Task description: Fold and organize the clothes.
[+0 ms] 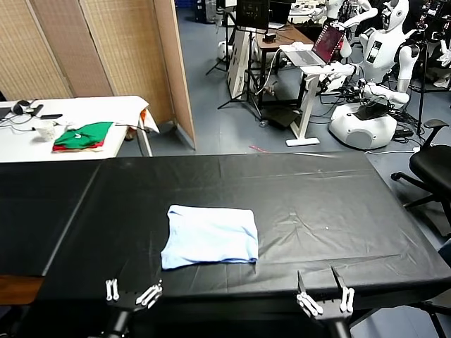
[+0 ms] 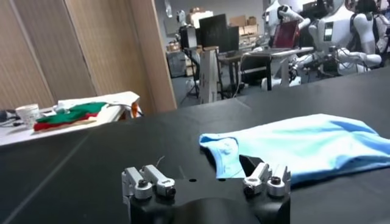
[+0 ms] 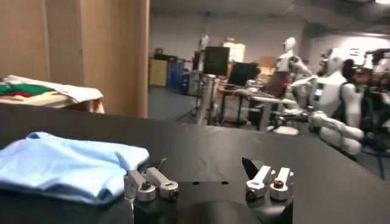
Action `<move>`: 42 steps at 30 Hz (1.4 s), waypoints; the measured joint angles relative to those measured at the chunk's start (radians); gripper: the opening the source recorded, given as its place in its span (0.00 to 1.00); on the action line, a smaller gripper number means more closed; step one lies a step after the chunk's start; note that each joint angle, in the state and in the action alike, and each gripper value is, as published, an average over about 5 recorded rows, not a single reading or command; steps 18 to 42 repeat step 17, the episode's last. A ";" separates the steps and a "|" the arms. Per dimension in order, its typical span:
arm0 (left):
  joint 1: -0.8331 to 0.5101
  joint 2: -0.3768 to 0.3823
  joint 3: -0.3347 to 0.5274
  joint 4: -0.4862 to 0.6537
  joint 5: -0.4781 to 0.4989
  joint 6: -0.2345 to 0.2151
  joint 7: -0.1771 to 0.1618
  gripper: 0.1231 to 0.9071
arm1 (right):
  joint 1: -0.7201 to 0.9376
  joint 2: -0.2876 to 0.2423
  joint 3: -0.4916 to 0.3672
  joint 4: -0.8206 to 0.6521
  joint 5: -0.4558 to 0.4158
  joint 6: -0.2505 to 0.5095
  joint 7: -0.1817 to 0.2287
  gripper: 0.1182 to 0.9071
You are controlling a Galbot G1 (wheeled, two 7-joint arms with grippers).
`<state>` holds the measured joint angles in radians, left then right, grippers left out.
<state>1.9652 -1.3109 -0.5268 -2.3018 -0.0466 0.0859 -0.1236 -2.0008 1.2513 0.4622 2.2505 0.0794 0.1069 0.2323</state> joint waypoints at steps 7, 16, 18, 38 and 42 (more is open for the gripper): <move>0.046 0.000 -0.017 -0.009 -0.028 0.001 0.006 1.00 | -0.064 0.015 -0.016 0.030 0.010 -0.034 0.020 1.00; 0.063 -0.004 -0.017 -0.009 -0.033 -0.004 0.012 1.00 | -0.096 0.024 -0.026 0.060 0.029 -0.094 0.018 1.00; 0.064 -0.004 -0.017 -0.009 -0.033 -0.004 0.012 1.00 | -0.097 0.024 -0.025 0.060 0.029 -0.096 0.018 1.00; 0.064 -0.004 -0.017 -0.009 -0.033 -0.004 0.012 1.00 | -0.097 0.024 -0.025 0.060 0.029 -0.096 0.018 1.00; 0.064 -0.004 -0.017 -0.009 -0.033 -0.004 0.012 1.00 | -0.097 0.024 -0.025 0.060 0.029 -0.096 0.018 1.00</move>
